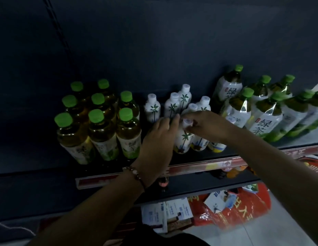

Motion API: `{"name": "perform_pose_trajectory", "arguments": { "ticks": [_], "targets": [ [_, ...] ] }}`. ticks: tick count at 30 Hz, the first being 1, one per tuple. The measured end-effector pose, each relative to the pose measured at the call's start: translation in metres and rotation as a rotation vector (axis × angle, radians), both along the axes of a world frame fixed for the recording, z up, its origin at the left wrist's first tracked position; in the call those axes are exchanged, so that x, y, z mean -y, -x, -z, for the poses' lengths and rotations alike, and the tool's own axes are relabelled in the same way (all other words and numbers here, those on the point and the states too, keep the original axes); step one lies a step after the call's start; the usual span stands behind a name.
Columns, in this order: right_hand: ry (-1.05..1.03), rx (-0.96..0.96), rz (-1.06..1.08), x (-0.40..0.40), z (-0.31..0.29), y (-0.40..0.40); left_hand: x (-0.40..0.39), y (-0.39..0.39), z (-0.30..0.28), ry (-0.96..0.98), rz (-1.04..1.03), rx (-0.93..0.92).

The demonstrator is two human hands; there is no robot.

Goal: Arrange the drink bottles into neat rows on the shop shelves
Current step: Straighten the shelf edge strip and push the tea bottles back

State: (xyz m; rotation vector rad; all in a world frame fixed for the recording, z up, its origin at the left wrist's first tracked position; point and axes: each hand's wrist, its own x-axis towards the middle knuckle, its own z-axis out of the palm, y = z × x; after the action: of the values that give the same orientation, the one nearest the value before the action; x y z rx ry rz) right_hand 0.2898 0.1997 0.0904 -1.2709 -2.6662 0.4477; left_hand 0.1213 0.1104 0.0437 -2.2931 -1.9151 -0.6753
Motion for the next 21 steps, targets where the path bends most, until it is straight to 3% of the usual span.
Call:
{"name": "perform_pose_trajectory", "arguments": {
  "ticks": [3,8,13,21],
  "targets": [
    [-0.041,-0.020,-0.046,-0.007,0.001,-0.003,-0.002,0.013,-0.009,0.041,0.000,-0.032],
    [-0.093,-0.032,-0.118,-0.012,0.005,-0.006,-0.012,0.028,-0.036,0.340,0.132,-0.041],
    [-0.104,-0.070,-0.133,-0.012,0.008,-0.007,-0.017,0.033,-0.039,0.357,0.103,0.042],
    [-0.110,-0.072,-0.142,-0.006,0.006,-0.005,-0.013,0.020,-0.037,0.389,0.046,0.003]
  ]
}}
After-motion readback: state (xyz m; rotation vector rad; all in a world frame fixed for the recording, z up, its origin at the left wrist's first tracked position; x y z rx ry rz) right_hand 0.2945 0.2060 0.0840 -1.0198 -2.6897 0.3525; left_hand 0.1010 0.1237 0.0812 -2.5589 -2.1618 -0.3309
